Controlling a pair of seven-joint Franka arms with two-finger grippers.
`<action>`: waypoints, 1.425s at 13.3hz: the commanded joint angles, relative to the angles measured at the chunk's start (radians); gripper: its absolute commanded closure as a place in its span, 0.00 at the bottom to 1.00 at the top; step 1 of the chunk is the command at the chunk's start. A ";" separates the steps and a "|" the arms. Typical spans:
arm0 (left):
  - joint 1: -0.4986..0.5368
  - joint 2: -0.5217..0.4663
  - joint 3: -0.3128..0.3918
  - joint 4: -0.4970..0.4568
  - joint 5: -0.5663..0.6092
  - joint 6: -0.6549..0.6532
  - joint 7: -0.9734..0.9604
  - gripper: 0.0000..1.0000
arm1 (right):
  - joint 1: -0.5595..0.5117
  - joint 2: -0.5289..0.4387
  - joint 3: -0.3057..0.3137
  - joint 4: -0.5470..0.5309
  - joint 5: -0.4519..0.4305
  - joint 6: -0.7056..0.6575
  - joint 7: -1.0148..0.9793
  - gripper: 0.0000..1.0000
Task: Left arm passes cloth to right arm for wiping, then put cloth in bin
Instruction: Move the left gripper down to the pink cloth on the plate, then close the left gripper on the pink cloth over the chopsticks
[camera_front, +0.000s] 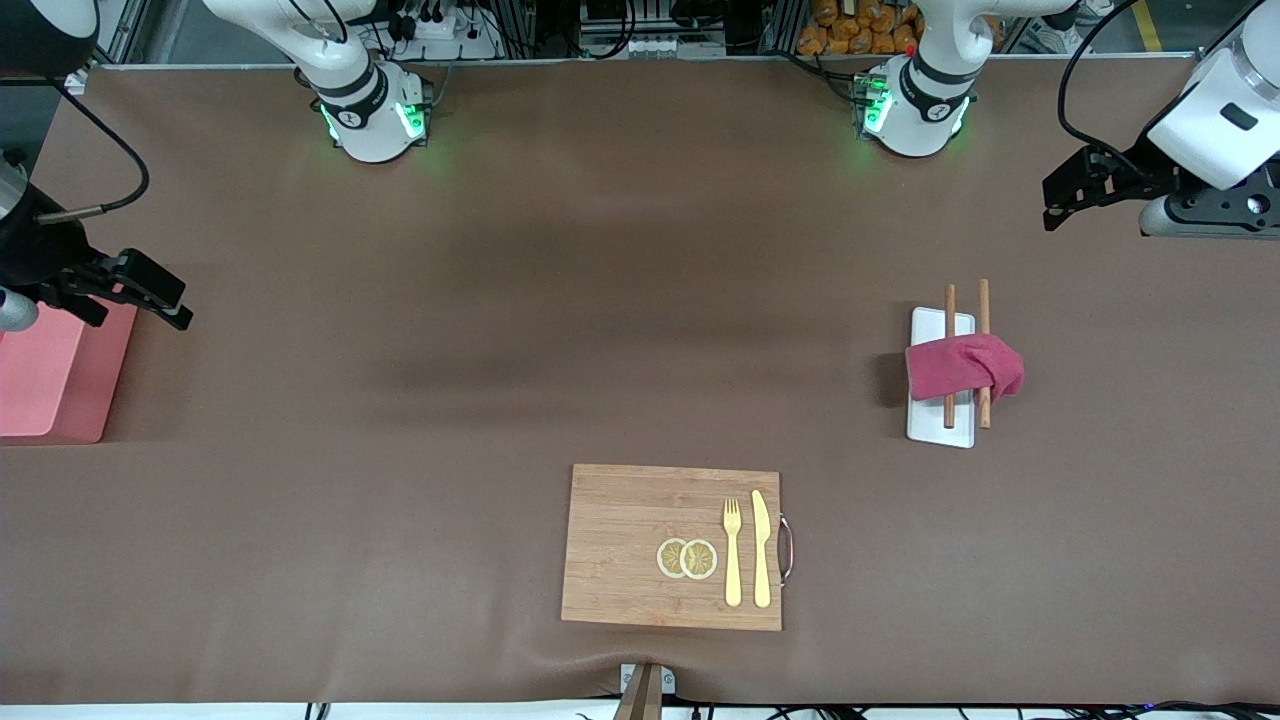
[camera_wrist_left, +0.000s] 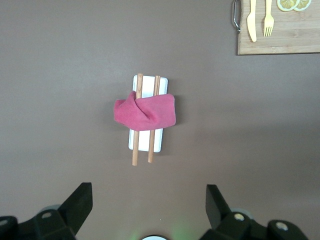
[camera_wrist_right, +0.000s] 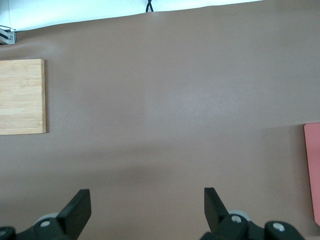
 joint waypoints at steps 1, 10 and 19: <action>0.005 0.000 -0.003 0.007 -0.015 -0.014 0.002 0.00 | 0.014 -0.002 -0.007 0.007 -0.014 -0.013 0.010 0.00; 0.022 0.196 0.003 0.021 -0.009 -0.018 -0.116 0.00 | 0.008 -0.002 -0.007 0.011 -0.014 -0.013 0.007 0.00; 0.016 0.388 0.000 -0.071 -0.002 0.138 -0.133 0.00 | 0.000 -0.002 -0.009 0.014 -0.012 -0.011 0.007 0.00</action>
